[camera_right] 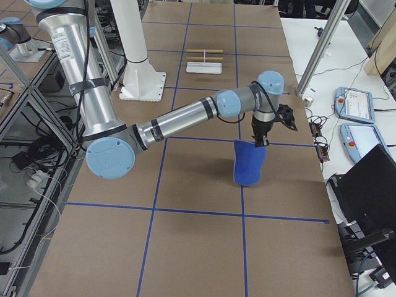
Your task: Hang towel on rack
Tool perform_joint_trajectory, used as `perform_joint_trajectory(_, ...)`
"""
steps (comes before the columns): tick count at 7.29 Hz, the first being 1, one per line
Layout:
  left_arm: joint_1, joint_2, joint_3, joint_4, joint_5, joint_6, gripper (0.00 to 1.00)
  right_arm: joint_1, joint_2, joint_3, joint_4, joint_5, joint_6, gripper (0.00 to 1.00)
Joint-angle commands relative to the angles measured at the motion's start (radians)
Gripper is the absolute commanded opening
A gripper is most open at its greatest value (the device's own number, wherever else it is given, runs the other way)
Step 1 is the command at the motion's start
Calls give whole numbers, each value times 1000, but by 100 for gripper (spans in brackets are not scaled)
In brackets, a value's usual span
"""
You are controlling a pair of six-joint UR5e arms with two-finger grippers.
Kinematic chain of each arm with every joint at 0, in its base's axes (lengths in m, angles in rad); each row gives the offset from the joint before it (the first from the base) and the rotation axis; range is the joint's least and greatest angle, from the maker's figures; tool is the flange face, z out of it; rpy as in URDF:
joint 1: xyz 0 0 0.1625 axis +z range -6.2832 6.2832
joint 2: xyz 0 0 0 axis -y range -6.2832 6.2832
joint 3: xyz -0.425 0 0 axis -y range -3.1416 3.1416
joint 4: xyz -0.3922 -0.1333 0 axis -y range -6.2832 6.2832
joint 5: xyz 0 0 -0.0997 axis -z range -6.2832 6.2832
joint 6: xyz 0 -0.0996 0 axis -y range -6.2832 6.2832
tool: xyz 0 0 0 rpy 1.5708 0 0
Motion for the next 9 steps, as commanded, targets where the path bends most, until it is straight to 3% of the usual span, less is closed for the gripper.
perform_joint_trajectory(1,64,-109,22,-7,31,-188,98,-160,102,121,-24,-22,365,0)
perform_joint_trajectory(3,149,-178,22,-15,51,-391,98,-308,220,146,-24,-109,656,0)
perform_joint_trajectory(6,292,-308,3,-35,111,-902,97,-435,365,141,-24,-202,942,0)
perform_joint_trajectory(9,494,-319,3,-321,395,-1465,98,-450,432,103,-20,-238,1044,0)
